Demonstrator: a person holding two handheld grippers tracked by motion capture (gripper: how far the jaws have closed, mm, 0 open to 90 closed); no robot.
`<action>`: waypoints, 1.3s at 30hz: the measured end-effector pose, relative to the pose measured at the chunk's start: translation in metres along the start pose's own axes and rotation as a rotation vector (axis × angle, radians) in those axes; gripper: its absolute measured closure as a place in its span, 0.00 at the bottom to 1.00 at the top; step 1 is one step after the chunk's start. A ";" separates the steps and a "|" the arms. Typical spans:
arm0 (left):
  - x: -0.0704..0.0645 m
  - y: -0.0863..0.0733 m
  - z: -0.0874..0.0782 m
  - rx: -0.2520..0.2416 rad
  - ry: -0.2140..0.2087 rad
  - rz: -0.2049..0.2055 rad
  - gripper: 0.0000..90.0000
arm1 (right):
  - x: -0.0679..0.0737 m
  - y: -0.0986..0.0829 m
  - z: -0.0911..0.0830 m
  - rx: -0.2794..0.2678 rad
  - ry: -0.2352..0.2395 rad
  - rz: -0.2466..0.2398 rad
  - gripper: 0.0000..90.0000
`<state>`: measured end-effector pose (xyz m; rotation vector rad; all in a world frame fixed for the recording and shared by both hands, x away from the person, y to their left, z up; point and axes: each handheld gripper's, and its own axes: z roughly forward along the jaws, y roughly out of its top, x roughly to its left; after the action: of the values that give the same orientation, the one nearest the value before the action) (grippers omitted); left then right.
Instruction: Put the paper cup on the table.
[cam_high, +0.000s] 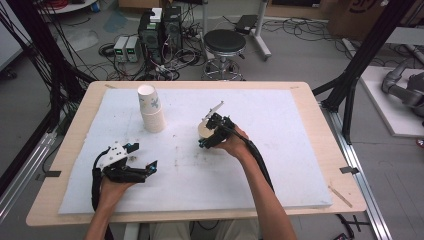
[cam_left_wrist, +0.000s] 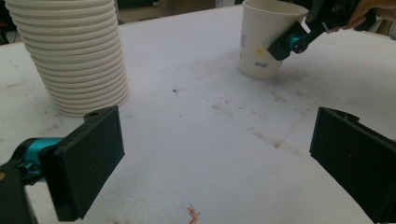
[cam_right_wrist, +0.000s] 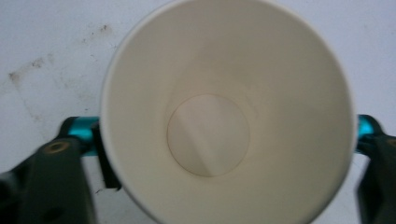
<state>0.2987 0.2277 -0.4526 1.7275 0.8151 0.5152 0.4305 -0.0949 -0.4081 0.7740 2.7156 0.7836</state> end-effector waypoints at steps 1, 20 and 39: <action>0.000 0.000 0.000 0.001 0.000 0.001 0.03 | 0.000 0.000 0.001 0.001 0.003 0.006 0.18; 0.000 0.000 0.000 -0.002 0.001 0.007 0.03 | 0.004 -0.043 -0.032 -0.125 -0.017 0.072 0.17; 0.000 0.000 0.000 -0.006 0.005 0.000 0.03 | 0.015 -0.149 -0.088 -0.385 -0.083 0.165 0.17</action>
<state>0.2981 0.2279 -0.4527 1.7211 0.8165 0.5222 0.3249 -0.2327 -0.4167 0.9176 2.3419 1.2333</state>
